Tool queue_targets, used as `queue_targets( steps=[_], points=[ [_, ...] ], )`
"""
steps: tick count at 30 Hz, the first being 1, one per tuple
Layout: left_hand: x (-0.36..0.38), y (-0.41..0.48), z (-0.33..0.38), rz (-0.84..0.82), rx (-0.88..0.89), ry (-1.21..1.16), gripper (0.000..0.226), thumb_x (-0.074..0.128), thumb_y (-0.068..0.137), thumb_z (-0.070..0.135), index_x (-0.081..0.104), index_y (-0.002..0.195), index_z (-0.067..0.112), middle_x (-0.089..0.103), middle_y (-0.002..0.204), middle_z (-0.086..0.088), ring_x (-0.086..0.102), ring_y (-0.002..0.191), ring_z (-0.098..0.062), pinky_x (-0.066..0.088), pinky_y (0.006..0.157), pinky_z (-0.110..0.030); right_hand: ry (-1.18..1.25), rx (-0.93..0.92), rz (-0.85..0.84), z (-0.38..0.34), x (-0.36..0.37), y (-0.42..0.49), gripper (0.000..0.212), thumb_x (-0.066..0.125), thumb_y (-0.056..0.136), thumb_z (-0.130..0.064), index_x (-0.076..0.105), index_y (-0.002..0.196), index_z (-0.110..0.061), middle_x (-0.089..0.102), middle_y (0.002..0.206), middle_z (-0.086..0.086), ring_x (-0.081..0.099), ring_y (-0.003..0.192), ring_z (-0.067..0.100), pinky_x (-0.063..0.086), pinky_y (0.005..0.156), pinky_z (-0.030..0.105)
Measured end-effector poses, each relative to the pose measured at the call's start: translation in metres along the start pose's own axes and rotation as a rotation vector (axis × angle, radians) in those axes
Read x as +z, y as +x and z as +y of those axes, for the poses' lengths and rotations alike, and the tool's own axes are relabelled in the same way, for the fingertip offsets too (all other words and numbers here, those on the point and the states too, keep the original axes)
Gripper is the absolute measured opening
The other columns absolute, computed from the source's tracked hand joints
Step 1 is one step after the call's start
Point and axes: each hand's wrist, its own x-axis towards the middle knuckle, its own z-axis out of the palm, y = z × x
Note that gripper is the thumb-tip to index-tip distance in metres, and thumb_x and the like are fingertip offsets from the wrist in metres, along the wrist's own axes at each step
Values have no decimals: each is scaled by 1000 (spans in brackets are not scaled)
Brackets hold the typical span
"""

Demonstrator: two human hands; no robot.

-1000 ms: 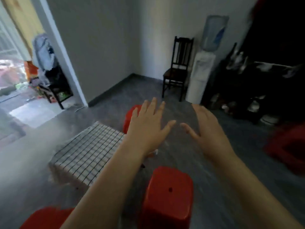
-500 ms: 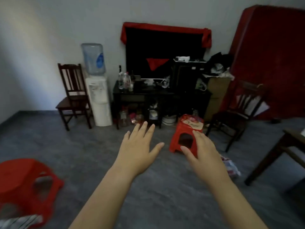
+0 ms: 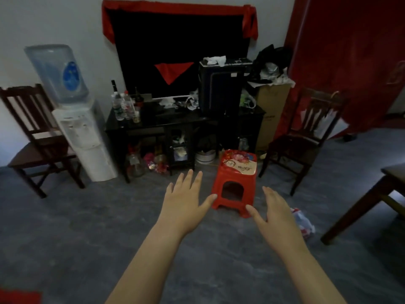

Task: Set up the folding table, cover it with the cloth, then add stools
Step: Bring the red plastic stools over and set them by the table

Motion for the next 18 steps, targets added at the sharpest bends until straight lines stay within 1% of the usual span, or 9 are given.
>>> queue_targets(
  steps=[2,6,9,12,15,18],
  points=[
    [10,59,10,-42,45,-2,75,22,90,65,1,151,26,-3,159,-1,-3,145,-19,6,117,-43,-19,29,27,17,-3,42,72,53,90,-47,26,147,-11,30,153,7,22,142,20,17,113,30],
    [38,169,50,-83,175,-5,77,30,89,65,6,151,25,2,159,-1,2,145,-21,9,117,-44,-14,166,70,68,-11,109,74,56,87,-47,29,145,-10,32,152,10,27,140,23,24,114,38],
    [70,257,80,-97,225,1,79,33,89,64,7,151,23,3,159,0,2,145,-20,9,116,-45,-17,257,106,121,-11,171,73,55,87,-47,31,145,-9,35,150,11,28,139,22,25,114,37],
    [97,326,86,-97,194,13,80,33,88,64,5,151,23,3,159,-1,2,145,-21,10,116,-45,-34,312,79,161,-5,230,74,53,87,-49,31,145,-8,35,149,12,30,138,23,27,113,37],
    [122,400,85,-110,99,17,81,31,89,65,1,150,23,1,159,-2,1,146,-21,11,116,-45,-5,329,11,196,6,313,79,46,84,-58,33,143,-8,38,147,13,35,135,24,33,110,42],
    [140,463,73,-117,22,26,81,31,89,65,-1,151,22,0,159,-4,1,146,-22,9,117,-43,8,307,-48,218,24,393,75,48,85,-55,33,143,-9,39,146,12,35,134,25,34,109,44]
  ],
)
